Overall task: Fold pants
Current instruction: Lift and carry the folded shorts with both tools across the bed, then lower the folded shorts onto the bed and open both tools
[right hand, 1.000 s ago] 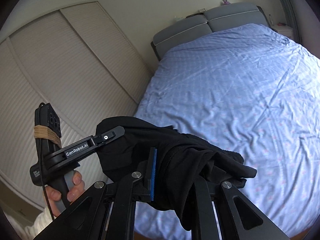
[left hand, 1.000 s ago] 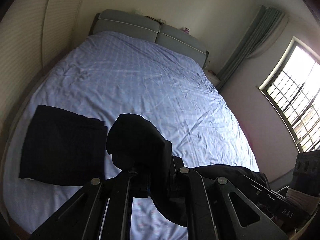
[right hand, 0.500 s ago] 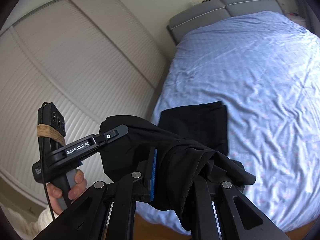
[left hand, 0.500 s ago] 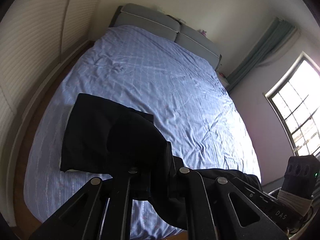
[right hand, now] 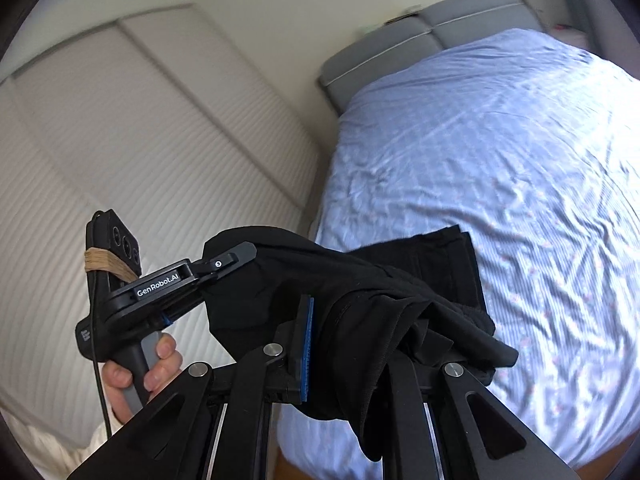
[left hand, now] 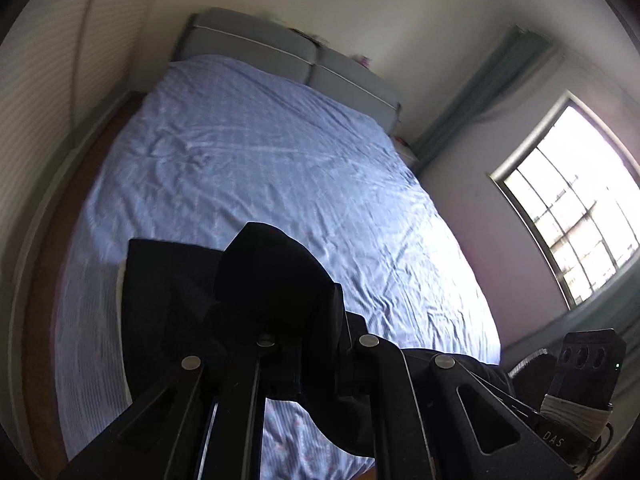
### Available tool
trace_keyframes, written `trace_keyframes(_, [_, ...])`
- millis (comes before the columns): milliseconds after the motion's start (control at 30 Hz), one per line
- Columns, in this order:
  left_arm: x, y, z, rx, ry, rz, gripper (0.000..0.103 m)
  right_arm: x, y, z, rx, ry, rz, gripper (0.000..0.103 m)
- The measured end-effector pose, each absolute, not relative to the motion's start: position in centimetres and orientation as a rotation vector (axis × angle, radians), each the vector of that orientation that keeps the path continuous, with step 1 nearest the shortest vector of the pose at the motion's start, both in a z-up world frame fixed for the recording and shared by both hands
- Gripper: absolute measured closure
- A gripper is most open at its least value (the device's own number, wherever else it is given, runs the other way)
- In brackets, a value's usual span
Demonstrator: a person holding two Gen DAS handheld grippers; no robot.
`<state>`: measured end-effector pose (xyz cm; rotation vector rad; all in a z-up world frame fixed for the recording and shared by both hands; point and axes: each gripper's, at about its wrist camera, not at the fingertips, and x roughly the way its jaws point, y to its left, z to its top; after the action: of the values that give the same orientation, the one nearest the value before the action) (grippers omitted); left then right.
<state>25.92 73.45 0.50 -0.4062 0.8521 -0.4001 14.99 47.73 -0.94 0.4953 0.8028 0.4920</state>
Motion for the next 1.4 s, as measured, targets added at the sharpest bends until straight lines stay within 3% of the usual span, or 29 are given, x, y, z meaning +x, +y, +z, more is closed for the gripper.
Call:
trace_keyframes(333, [41.1, 71.0, -0.4, -0.243, 0.988, -0.689, 0.092, 20.5, 50.3, -3.1, 0.673, 0.752, 0.169, 0.09])
trace_keyframes(500, [44.8, 69.6, -0.7, -0.202, 0.965, -0.782, 0.092, 23.1, 50.6, -2.8, 0.681, 0.71, 0.033, 0.09])
trace_keyframes(600, [46.1, 70.7, -3.6, -0.203, 0.998, -0.821, 0.091, 23.5, 52.3, -4.1, 0.683, 0.713, -0.036, 0.09])
trace_keyframes(700, [47.0, 72.3, -9.8, -0.165, 1.136, -0.762, 0.091, 23.0, 54.9, -8.2, 0.735, 0.782, -0.096, 0.089])
trace_keyframes(867, [46.6, 75.8, -20.5, -0.075, 1.364, -0.612, 0.092, 23.7, 59.5, -19.2, 0.878, 1.094, -0.135, 0.089])
trace_keyframes(967, [46.0, 77.2, -22.1, -0.061, 1.38, -0.589, 0.092, 24.0, 61.5, -22.6, 0.899, 1.183, -0.138, 0.089])
trace_keyframes(1200, [47.0, 78.5, -21.9, -0.023, 1.37, -0.569, 0.088, 26.0, 63.5, -24.6, 0.967, 1.225, -0.107, 0.089])
trace_keyframes(1267, [47.8, 79.0, -22.0, -0.041, 1.377, -0.535, 0.084, 25.9, 63.8, -25.4, 1.024, 1.237, -0.109, 0.087])
trace_keyframes(1333, [48.6, 79.7, -22.3, -0.049, 1.383, -0.465, 0.075, 25.4, 63.9, -26.3, 1.076, 1.256, -0.139, 0.077])
trace_keyframes(1400, [49.2, 80.3, -22.6, -0.019, 1.368, -0.359, 0.061, 25.1, 64.1, -27.2, 1.067, 1.301, -0.194, 0.061])
